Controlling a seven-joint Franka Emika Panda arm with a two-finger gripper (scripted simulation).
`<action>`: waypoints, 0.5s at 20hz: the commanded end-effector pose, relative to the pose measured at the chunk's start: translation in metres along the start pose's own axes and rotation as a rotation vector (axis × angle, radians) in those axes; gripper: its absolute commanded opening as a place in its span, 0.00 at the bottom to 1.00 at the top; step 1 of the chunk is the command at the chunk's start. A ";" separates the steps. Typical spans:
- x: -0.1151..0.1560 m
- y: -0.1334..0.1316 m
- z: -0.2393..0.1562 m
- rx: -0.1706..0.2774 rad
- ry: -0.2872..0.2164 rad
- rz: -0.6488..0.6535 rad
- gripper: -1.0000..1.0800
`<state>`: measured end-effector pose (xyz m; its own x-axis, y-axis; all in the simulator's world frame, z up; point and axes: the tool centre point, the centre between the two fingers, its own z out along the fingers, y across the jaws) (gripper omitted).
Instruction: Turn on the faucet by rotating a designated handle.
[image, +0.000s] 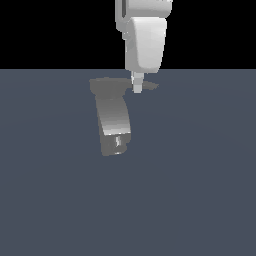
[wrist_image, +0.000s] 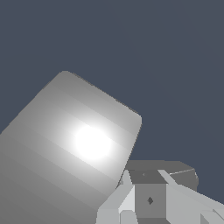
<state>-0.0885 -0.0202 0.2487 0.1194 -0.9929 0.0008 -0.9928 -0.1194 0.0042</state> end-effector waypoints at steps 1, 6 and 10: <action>0.010 -0.008 0.000 0.004 0.000 0.004 0.00; 0.027 -0.021 0.000 0.004 0.000 0.008 0.00; 0.040 -0.031 0.000 0.004 -0.001 0.011 0.00</action>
<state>-0.0578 -0.0412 0.2487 0.1279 -0.9918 -0.0005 -0.9918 -0.1279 0.0019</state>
